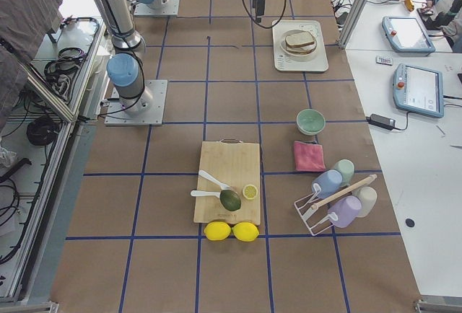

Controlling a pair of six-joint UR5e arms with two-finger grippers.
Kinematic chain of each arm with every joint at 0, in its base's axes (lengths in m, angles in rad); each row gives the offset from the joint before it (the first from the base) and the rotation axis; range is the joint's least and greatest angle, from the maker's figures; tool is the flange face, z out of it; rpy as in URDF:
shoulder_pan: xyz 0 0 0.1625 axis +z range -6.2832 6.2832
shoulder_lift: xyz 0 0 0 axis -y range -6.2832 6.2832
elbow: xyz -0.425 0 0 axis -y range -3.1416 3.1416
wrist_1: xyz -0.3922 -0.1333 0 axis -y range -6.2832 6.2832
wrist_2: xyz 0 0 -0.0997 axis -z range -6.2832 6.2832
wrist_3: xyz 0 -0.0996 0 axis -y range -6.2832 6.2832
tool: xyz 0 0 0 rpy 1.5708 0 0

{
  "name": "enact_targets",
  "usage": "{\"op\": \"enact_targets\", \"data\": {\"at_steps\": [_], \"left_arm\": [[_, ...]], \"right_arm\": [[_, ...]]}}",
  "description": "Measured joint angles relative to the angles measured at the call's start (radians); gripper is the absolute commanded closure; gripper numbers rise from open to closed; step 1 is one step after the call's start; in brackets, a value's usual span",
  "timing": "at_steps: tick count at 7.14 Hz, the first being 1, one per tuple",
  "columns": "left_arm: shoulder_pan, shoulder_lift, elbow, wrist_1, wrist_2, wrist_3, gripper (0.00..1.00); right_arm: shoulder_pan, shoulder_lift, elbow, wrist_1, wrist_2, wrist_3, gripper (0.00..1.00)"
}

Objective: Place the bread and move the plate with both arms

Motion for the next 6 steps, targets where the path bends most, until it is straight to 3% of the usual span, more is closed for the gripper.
{"op": "enact_targets", "data": {"at_steps": [6], "left_arm": [[0.056, 0.047, 0.036, -0.127, -0.057, 0.073, 0.0]], "right_arm": [[0.0, 0.006, 0.002, -0.041, 0.01, 0.004, 0.0]]}}
